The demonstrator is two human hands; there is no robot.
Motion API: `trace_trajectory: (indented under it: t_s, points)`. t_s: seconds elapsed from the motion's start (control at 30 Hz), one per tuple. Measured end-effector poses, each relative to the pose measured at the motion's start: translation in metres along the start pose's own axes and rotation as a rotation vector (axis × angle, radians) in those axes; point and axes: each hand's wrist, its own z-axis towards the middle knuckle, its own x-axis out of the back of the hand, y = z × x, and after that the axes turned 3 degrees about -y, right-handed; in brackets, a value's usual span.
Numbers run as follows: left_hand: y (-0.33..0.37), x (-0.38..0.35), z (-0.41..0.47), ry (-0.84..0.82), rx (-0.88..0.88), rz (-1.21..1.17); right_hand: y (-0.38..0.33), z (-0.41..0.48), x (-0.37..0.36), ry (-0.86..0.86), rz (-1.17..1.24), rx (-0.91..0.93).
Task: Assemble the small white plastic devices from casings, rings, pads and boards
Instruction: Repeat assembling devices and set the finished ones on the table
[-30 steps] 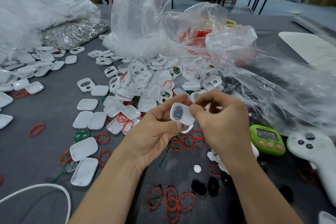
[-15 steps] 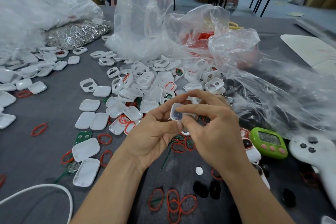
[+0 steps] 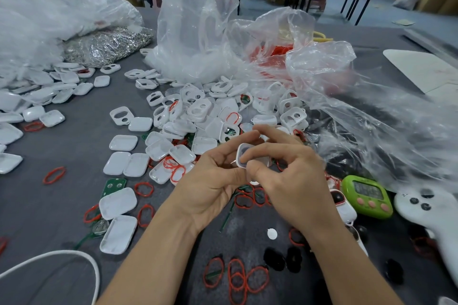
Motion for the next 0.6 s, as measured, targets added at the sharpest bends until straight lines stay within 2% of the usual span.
trace_trajectory:
  t_s: [0.1,0.2,0.3,0.43,0.6]
  points:
    - [0.0,-0.001,0.0,0.008,0.005,-0.001,0.003,0.001,0.0,-0.019,0.094,-0.024]
    - [0.001,-0.001,0.0,0.022,0.009,-0.011,0.005,0.002,0.003,0.099,0.201,-0.039]
    - [0.003,0.0,0.001,0.023,0.019,-0.03,0.01,0.004,0.008,0.215,0.195,-0.122]
    - [0.005,0.0,0.002,0.036,0.053,-0.002,0.016,0.007,0.01,0.132,0.204,-0.266]
    - [0.0,-0.006,0.003,0.198,0.043,0.07,0.016,0.006,0.008,0.125,0.09,-0.215]
